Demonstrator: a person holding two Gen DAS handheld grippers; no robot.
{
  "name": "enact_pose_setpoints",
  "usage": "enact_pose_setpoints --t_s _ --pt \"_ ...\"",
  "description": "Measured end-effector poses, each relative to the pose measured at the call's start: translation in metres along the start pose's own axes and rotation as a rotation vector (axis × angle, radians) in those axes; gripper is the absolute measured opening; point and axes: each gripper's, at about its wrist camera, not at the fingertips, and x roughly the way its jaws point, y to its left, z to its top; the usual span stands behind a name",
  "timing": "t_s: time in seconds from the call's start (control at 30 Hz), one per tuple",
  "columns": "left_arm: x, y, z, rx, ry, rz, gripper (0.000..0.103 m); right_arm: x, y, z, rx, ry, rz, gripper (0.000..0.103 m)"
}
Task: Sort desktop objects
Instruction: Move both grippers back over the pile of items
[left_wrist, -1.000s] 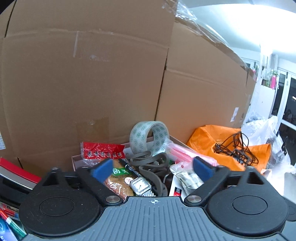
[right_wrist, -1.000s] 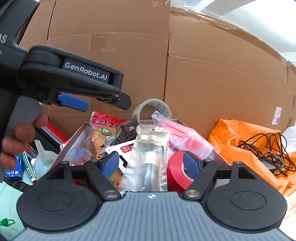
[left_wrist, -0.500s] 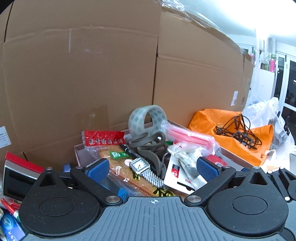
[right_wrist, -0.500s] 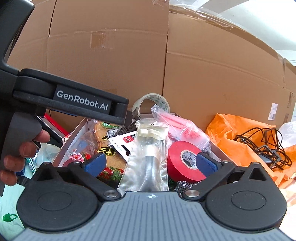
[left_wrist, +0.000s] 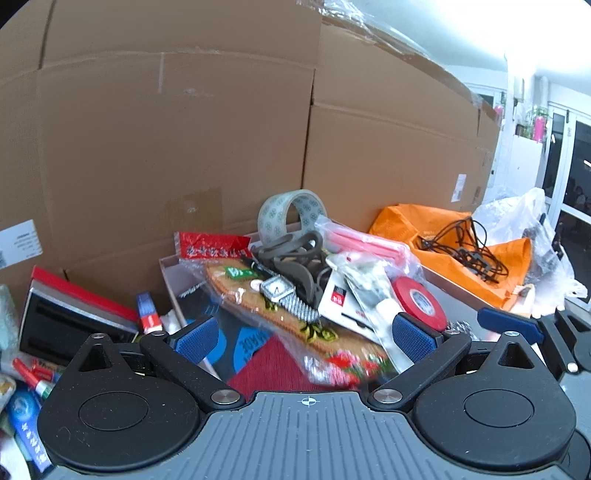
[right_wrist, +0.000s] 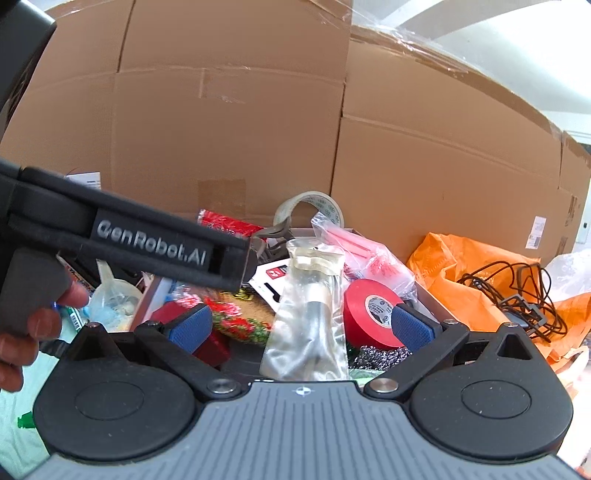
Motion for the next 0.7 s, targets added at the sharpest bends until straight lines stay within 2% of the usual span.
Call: enact_pose_setpoints --t_s 0.17,0.43,0.57,0.7 --pt "-0.028 0.007 -0.023 -0.044 -0.021 -0.013 0.103 -0.02 0.014 -0.001 -0.007 -0.024 0.02 0.103" --pt "-0.075 0.028 -0.065 -0.118 -0.061 0.044 0.103 -0.047 0.055 -0.013 -0.091 -0.041 0.088 0.103" --pt "-0.095 0.046 -0.09 -0.17 -0.053 0.07 0.103 -0.056 0.085 -0.023 -0.193 -0.045 0.173 0.103" --pt "-0.111 0.066 -0.117 -0.254 -0.025 0.106 0.103 -0.058 0.116 -0.034 -0.235 -0.015 0.254 0.103"
